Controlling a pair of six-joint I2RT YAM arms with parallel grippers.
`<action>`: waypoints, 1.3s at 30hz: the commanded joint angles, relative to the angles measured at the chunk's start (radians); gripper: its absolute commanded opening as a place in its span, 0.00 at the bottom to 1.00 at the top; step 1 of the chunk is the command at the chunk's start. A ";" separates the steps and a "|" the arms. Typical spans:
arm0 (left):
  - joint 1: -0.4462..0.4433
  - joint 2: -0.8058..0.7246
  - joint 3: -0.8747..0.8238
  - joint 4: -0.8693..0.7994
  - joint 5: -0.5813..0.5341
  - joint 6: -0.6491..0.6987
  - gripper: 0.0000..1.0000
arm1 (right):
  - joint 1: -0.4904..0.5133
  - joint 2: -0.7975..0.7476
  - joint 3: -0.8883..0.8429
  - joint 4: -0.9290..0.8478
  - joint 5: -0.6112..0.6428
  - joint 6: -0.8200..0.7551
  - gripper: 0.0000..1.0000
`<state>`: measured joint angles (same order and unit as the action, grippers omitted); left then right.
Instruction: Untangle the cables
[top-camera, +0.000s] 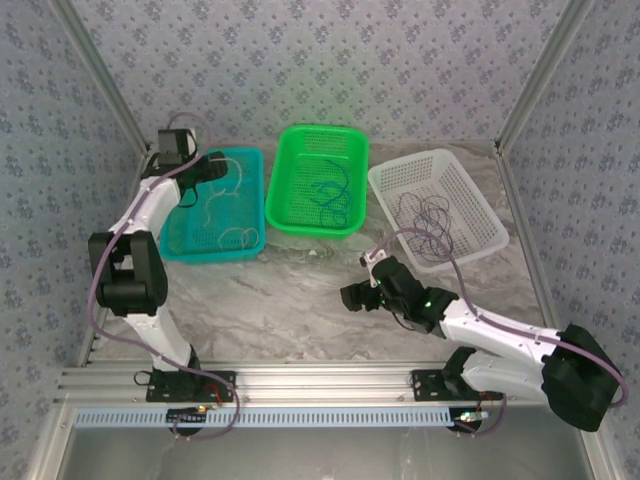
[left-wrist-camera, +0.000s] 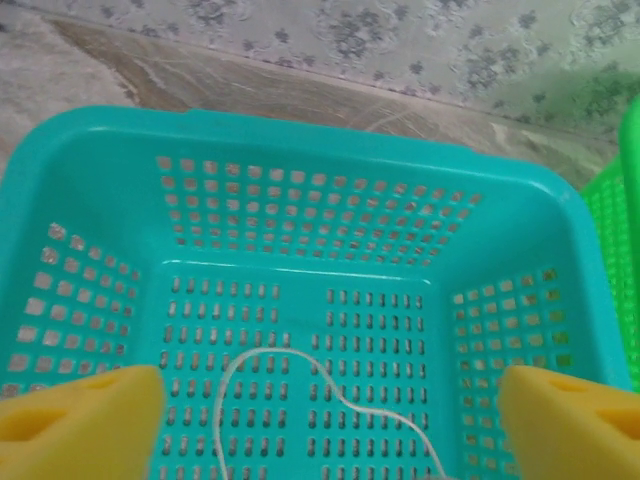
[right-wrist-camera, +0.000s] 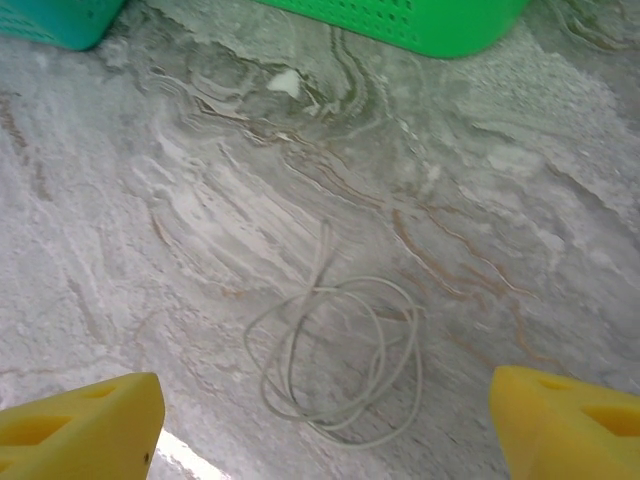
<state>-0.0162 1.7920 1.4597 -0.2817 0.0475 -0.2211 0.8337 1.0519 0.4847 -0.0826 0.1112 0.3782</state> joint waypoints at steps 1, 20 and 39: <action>-0.023 -0.076 -0.009 -0.020 -0.049 0.028 0.94 | -0.024 -0.027 0.006 -0.058 0.019 0.024 0.87; -0.180 -0.048 -0.130 -0.130 -0.704 0.187 0.99 | -0.099 0.119 0.113 -0.095 -0.095 0.012 0.88; -0.237 -0.243 -0.263 -0.076 -0.471 0.313 0.96 | -0.150 0.663 0.845 -0.031 -0.439 -0.589 0.82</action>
<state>-0.2535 1.5925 1.1934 -0.3401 -0.5053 0.0631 0.6773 1.6375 1.2392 -0.1223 -0.2214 -0.0261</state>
